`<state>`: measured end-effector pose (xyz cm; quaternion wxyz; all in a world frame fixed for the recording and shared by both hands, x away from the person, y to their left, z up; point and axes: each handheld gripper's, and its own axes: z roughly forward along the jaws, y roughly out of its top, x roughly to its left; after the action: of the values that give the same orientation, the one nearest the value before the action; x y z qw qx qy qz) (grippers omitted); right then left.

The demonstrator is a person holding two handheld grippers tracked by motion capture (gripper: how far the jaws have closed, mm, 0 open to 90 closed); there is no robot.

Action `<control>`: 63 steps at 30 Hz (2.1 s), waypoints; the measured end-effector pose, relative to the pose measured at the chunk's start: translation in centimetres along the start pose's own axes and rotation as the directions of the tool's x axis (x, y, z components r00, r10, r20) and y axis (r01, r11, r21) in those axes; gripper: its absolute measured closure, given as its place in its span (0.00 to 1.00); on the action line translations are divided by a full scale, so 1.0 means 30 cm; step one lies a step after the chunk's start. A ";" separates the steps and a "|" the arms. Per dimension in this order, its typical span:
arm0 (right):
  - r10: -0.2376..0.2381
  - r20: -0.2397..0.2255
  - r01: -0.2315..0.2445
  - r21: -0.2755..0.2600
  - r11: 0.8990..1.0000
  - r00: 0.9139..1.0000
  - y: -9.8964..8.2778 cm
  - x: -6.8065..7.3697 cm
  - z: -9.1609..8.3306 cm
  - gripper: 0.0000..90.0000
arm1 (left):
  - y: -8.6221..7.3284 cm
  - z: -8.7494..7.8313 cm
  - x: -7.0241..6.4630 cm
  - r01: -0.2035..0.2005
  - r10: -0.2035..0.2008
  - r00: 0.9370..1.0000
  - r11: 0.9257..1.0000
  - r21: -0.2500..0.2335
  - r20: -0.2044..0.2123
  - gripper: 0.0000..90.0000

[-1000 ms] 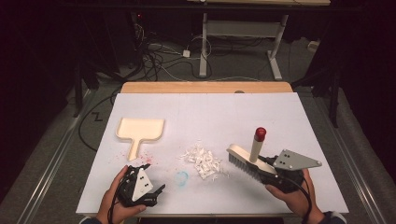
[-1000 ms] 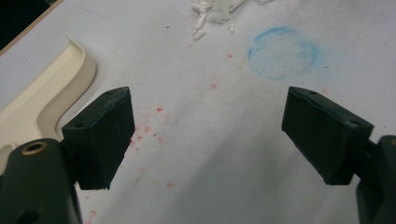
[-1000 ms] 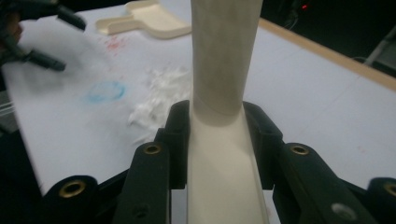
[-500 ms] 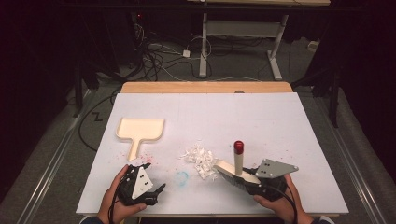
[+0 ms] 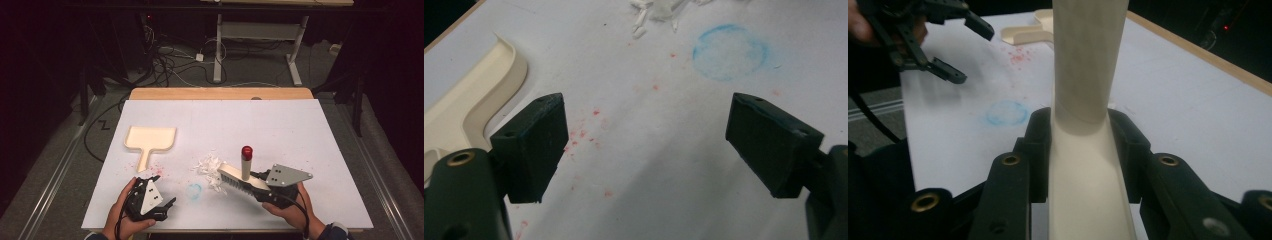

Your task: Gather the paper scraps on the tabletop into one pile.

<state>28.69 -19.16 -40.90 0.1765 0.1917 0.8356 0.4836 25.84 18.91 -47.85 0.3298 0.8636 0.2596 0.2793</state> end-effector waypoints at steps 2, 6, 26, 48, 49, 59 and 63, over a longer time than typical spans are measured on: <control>-0.008 -0.018 0.007 -0.009 1.000 1.000 -0.002 -0.003 -0.028 0.75 | 0.001 -0.002 -0.002 -0.004 0.004 1.000 1.000 0.001 -0.003 0.18; -0.021 -0.066 0.022 0.021 1.000 0.998 -0.025 0.015 -0.061 0.75 | 0.002 -0.001 0.000 -0.005 0.005 1.000 1.000 0.004 -0.007 0.18; -0.131 -0.158 0.135 0.018 0.991 0.979 -0.022 -0.040 0.134 0.75 | 0.003 -0.002 0.019 0.031 -0.031 1.000 0.999 -0.019 0.007 0.19; -0.082 0.232 0.072 0.054 0.996 0.969 0.072 -0.377 0.350 0.75 | -0.007 0.007 0.018 0.041 -0.041 0.999 0.999 0.009 0.000 0.19; -0.080 0.240 0.069 0.055 0.996 0.968 0.064 -0.381 0.370 0.75 | -0.008 0.010 0.021 0.045 -0.045 0.999 0.999 0.010 0.001 0.19; -0.105 0.088 0.104 0.016 0.994 0.991 0.061 -0.313 0.462 0.75 | -0.005 0.019 0.016 0.045 -0.045 0.999 0.999 0.018 0.005 0.19; -0.136 -0.062 0.135 -0.020 0.991 0.989 0.058 -0.262 0.446 0.75 | -0.004 0.018 0.021 0.051 -0.051 0.999 0.999 0.014 0.005 0.19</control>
<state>42.18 -12.31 -44.81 0.1840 0.1178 0.8479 0.4830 26.62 19.16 -48.07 0.3316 0.8597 0.2826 0.2666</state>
